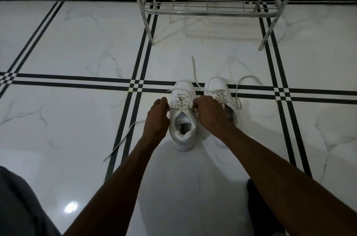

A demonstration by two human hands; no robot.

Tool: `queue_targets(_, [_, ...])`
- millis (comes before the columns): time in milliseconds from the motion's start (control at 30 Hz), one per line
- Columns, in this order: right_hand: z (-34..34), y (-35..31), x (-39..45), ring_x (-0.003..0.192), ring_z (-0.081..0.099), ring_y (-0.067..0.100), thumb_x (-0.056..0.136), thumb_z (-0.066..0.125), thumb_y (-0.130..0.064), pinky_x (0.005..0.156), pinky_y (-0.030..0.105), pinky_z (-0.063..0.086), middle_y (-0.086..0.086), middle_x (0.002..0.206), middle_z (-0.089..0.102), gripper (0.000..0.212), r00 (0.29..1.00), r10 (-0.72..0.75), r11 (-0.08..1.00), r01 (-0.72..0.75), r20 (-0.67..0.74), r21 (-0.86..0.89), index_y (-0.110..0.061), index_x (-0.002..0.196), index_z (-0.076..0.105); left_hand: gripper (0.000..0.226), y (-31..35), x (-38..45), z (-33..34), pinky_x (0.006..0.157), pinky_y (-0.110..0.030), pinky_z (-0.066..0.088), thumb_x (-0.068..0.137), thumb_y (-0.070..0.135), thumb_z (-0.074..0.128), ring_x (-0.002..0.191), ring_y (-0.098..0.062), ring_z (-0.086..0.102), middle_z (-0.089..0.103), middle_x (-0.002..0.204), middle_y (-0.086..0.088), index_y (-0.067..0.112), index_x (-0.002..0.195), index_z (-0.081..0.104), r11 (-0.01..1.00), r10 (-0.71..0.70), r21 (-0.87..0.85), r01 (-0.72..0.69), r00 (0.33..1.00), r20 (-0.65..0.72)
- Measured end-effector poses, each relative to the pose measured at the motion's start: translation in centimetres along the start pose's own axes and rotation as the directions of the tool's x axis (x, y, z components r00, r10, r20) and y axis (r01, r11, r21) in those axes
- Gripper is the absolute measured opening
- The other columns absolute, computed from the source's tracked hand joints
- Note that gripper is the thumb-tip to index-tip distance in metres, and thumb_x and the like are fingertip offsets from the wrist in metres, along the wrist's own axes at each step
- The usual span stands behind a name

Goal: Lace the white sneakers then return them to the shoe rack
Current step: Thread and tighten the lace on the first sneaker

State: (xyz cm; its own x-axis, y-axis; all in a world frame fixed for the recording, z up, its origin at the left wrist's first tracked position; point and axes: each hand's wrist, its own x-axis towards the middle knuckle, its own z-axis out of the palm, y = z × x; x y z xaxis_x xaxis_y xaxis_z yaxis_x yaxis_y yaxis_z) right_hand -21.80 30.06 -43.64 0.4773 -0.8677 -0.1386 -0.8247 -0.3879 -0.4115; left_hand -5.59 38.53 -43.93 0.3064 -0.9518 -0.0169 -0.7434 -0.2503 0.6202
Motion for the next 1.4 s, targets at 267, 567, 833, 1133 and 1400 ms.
queue_targets(267, [2.0,0.5,-0.2,0.068,0.066,0.026,0.085,0.054,-0.003,0.056,0.030,0.043,0.007,0.070,0.058,0.024,0.999,0.014,1.000,-0.014,-0.033,0.008,-0.014,0.063,0.056,0.028,-0.4,0.0,0.9,0.068,-0.048,0.054,0.069,-0.019,0.055,0.080,-0.036,0.063,0.061,0.080,-0.015,0.006,0.079,0.047,0.935,-0.256,-0.262,0.240,0.966,-0.031])
queue_targets(567, [-0.2,0.3,1.0,0.080,0.065,0.028,0.088,0.056,-0.002,0.067,0.033,0.048,0.019,0.092,0.071,0.014,0.991,-0.004,0.998,-0.004,0.137,0.056,0.002,0.082,0.067,0.008,-1.6,0.5,-0.7,0.062,-0.023,0.042,0.092,-0.004,0.054,0.084,-0.027,0.062,0.070,0.094,-0.015,0.000,0.096,0.060,0.966,-0.169,-0.168,0.198,0.971,0.170])
queue_targets(833, [-4.7,-0.3,2.3,0.094,0.068,0.022,0.105,0.043,-0.030,0.066,0.028,0.048,0.014,0.105,0.073,0.034,0.940,0.118,0.274,-0.341,0.321,0.899,-0.008,0.087,0.061,0.046,0.0,1.9,-2.7,0.089,-0.021,0.051,0.107,0.024,0.036,0.095,-0.009,0.072,0.075,0.104,-0.019,-0.010,0.103,0.068,0.637,-0.224,-0.700,0.322,0.947,0.232])
queue_targets(1133, [-3.2,-0.5,2.9,0.072,0.058,0.011,0.102,0.051,-0.023,0.055,0.022,0.040,0.000,0.084,0.062,0.022,0.978,0.039,0.397,-0.204,0.206,0.895,-0.018,0.111,0.070,0.025,1.4,3.0,-1.3,0.081,-0.033,0.054,0.108,0.026,0.043,0.077,-0.018,0.061,0.061,0.084,-0.007,0.009,0.095,0.056,0.516,-0.234,-0.803,0.299,0.951,0.203])
queue_targets(1400, [-2.5,-1.1,3.3,0.069,0.070,0.003,0.094,0.056,0.002,0.062,0.015,0.051,0.015,0.098,0.076,0.027,0.993,-0.002,0.717,-0.080,0.117,0.692,-0.011,0.118,0.057,0.023,1.4,3.1,-1.2,0.074,-0.020,0.054,0.108,0.016,0.041,0.078,0.003,0.064,0.068,0.096,0.007,0.009,0.123,0.057,0.758,-0.045,-0.636,0.144,0.985,0.168])
